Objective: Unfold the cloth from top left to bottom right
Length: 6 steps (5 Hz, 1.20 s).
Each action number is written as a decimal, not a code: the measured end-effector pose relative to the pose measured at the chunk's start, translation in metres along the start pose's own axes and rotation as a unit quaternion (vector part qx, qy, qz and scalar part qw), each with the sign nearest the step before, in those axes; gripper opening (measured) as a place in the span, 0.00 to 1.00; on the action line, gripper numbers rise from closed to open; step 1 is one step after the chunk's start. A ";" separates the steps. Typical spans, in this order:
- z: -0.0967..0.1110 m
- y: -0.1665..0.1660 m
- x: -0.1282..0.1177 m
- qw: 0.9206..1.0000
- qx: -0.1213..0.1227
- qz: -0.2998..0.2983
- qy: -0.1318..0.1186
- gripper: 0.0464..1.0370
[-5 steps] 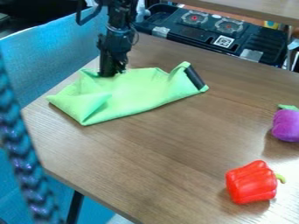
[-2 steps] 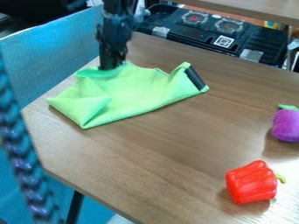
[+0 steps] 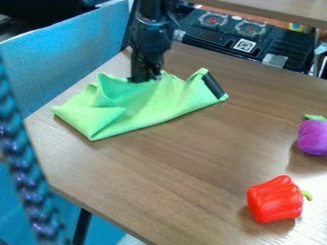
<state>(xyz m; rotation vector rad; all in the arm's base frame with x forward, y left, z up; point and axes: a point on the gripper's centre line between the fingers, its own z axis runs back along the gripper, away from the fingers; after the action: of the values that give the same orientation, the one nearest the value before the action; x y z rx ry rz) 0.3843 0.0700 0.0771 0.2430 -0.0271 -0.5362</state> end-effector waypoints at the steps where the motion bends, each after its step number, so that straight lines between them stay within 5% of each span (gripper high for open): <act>1: -0.015 -0.037 -0.008 0.999 0.017 -0.037 0.029 0.01; 2: -0.030 -0.082 -0.012 0.994 0.026 -0.098 0.051 0.01; 4: -0.012 -0.117 -0.033 0.991 0.031 -0.128 0.032 0.01; 6: 0.036 -0.124 -0.058 0.989 0.025 -0.136 -0.059 0.01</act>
<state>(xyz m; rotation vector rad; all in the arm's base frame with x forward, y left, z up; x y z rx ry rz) 0.2692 -0.0115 0.0854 0.2655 -0.1241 -0.8211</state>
